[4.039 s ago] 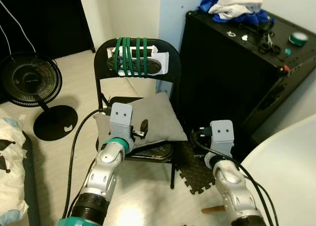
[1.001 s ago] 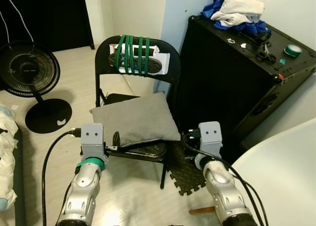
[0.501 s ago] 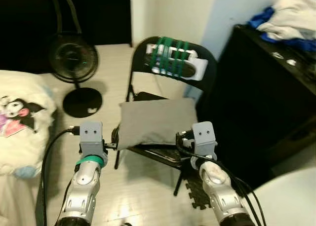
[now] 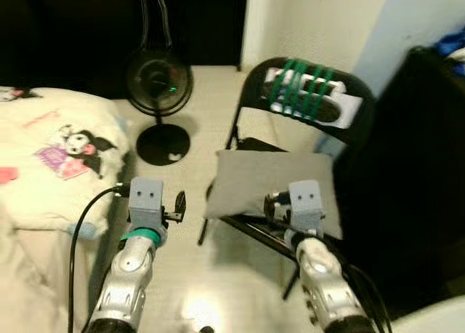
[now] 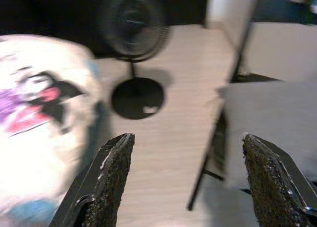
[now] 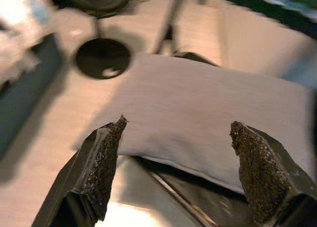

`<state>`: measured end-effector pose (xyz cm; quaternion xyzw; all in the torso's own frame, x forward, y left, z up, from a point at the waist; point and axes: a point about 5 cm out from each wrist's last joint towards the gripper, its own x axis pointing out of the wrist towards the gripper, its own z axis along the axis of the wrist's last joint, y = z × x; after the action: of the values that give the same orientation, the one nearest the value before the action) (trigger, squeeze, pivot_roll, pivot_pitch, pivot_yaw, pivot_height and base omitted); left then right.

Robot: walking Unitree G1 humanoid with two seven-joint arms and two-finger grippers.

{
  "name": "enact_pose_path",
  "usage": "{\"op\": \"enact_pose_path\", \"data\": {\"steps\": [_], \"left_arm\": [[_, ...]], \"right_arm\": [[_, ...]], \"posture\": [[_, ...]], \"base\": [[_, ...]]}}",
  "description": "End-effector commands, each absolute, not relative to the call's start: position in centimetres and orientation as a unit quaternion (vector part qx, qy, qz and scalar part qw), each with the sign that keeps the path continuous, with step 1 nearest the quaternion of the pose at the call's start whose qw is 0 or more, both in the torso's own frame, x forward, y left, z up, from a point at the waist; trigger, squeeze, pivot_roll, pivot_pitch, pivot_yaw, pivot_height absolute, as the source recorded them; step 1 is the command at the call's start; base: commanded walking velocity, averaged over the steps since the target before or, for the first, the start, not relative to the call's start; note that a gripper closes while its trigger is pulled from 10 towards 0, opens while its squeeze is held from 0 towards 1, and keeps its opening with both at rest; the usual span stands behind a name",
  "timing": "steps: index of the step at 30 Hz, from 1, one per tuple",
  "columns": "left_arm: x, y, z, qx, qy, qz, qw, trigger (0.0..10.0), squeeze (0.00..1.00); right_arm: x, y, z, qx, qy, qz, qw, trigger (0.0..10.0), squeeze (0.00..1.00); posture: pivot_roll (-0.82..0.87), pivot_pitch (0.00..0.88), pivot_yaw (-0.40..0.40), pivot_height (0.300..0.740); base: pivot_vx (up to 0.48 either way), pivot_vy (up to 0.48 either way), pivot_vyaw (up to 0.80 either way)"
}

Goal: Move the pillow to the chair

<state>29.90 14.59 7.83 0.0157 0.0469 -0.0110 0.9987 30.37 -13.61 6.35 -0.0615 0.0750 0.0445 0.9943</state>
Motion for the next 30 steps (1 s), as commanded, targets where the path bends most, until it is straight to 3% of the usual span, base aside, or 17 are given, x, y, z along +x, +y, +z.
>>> {"op": "enact_pose_path", "data": {"steps": [1,30], "left_arm": [[29.4,15.0,6.8,0.021,0.069,-0.008,0.997,10.0,0.0],[29.4,14.6,6.5,0.033,0.1,-0.029,0.994,10.0,0.0]], "right_arm": [[30.2,-13.5,6.1,-0.059,0.078,0.043,0.994,10.0,0.0],[31.1,-14.8,6.1,-0.058,0.083,0.02,0.995,10.0,0.0]], "posture": [[0.06,0.0,0.037,0.74],[0.07,0.017,0.046,0.74]], "base": [[0.0,0.0,0.8],[0.0,0.0,0.8]]}}
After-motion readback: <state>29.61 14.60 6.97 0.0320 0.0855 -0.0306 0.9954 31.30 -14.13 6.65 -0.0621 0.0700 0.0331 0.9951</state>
